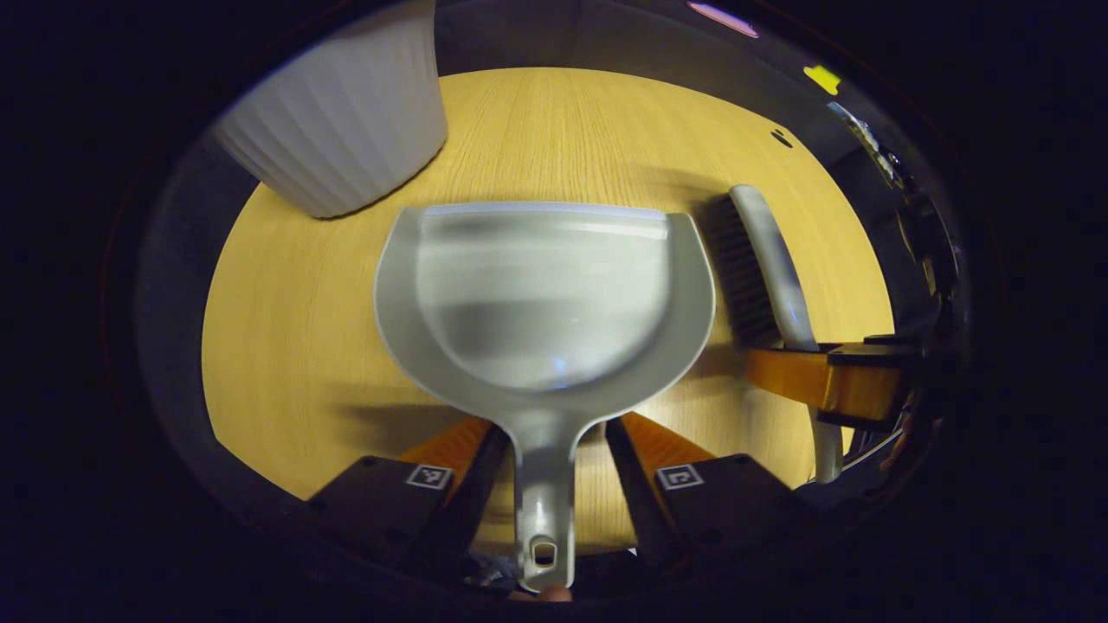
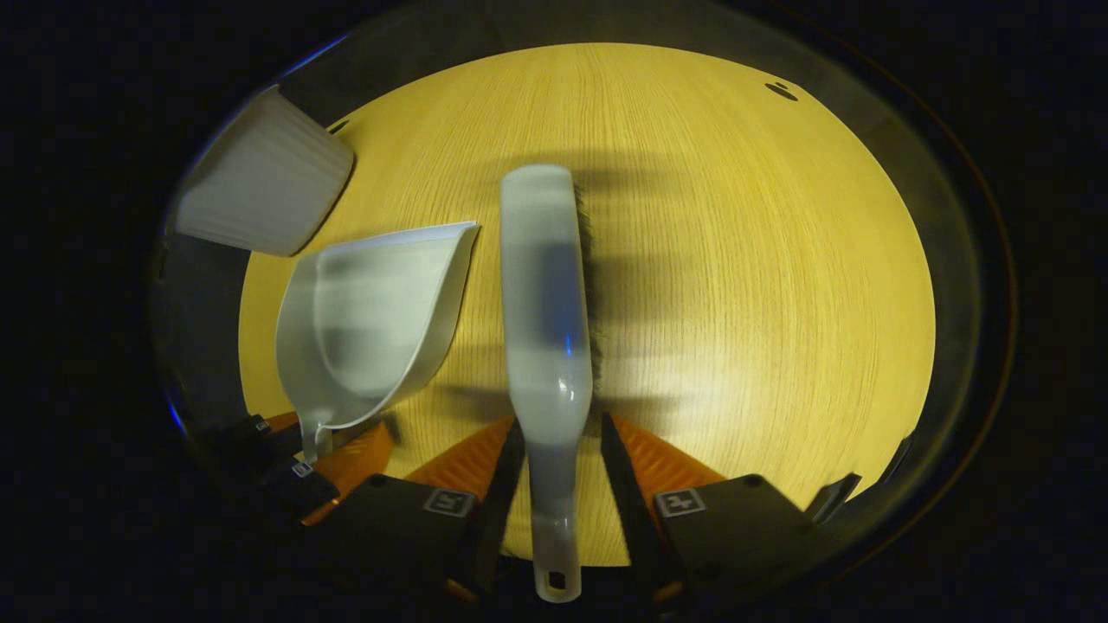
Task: Pick up the small broom and dustpan from the desktop, sweep the trash into the dustpan with the broom, and then empty the trash into the garbage bin.
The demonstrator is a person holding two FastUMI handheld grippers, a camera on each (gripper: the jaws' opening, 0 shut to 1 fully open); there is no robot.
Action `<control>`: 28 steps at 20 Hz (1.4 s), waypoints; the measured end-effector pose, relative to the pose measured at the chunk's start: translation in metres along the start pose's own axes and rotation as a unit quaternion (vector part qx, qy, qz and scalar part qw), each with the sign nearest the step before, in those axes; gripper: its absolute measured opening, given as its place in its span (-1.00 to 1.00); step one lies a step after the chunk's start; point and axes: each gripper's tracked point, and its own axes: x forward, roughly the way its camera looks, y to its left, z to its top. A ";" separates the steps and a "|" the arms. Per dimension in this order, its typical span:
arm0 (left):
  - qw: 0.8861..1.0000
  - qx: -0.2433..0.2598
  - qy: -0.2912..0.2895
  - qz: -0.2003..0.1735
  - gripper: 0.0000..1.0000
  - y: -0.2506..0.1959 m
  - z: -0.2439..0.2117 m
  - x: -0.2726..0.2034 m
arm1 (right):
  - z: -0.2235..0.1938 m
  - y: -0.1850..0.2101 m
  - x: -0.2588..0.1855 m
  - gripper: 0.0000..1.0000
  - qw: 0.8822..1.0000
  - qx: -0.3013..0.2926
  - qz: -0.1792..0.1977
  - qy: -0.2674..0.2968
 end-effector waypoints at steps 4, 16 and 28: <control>1.000 -0.007 -0.025 0.001 0.62 0.005 -0.003 -0.026 | 0.004 0.005 -0.032 0.93 0.999 0.010 0.017 -0.040; 0.956 0.016 -0.286 -0.063 0.61 -0.001 0.028 -0.188 | 0.051 0.025 -0.230 0.76 0.927 0.010 -0.004 -0.376; 0.787 0.048 -0.614 -0.043 0.55 0.014 0.011 -0.255 | 0.079 0.071 -0.378 0.91 0.753 -0.039 0.008 -0.657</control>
